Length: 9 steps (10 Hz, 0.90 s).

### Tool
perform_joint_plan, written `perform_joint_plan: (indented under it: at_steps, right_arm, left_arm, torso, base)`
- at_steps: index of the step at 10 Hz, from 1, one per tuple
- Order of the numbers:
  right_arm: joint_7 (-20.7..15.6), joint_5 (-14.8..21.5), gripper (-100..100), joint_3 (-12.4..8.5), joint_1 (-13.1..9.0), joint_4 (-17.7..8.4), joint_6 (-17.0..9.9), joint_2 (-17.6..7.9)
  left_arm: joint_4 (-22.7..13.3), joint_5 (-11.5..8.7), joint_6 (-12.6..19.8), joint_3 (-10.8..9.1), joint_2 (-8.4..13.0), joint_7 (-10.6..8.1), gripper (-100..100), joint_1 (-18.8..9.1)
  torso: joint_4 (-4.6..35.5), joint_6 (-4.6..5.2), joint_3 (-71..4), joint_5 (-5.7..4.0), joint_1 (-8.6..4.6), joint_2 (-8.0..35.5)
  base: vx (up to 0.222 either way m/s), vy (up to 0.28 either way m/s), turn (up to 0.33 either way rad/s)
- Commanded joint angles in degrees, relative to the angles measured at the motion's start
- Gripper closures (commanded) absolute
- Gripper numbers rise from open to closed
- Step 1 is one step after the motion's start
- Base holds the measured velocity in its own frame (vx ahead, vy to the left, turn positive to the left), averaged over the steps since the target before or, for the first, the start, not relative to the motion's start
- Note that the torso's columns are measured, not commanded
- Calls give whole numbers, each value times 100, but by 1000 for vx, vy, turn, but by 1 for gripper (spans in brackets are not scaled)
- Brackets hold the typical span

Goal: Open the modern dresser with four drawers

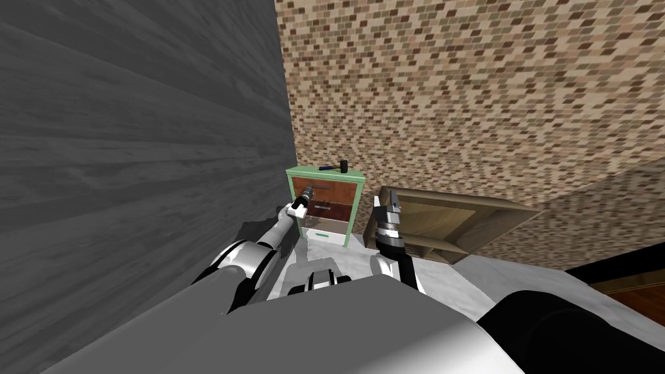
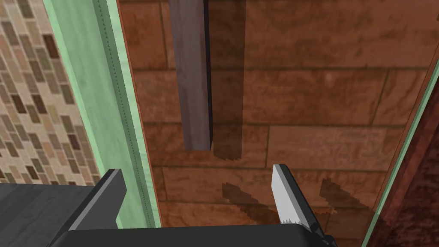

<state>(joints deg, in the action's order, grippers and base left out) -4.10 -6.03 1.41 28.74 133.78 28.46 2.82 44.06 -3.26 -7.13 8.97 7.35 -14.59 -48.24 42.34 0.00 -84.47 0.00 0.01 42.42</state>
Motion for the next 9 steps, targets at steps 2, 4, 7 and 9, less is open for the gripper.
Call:
perform_joint_plan:
  at_steps: [2,4,7,9]
  right_arm:
    - [0,0,0,0,-1,0,0,0]
    - [0,0,0,0,-2,-1,-1,0]
    - [0,0,0,0,-2,-1,-1,0]
    - [0,0,0,0,-2,-1,0,0]
  left_arm:
    - [-12,-1,13,-16,0,3,-100,-8]
    - [274,-288,214,187,-96,290,100,210]
    - [617,-732,415,389,-191,699,100,428]
    - [623,-974,415,389,-191,1015,100,428]
  torso:
    - [3,-1,10,2,9,19]
    - [3,0,7,3,7,12]
    - [-7,6,-14,-2,-7,-18]
    - [-7,3,-13,0,-3,-18]
  base:
    - [50,-19,0]
    - [23,-4,202]
    - [34,-4,170]
    - [33,-12,94]
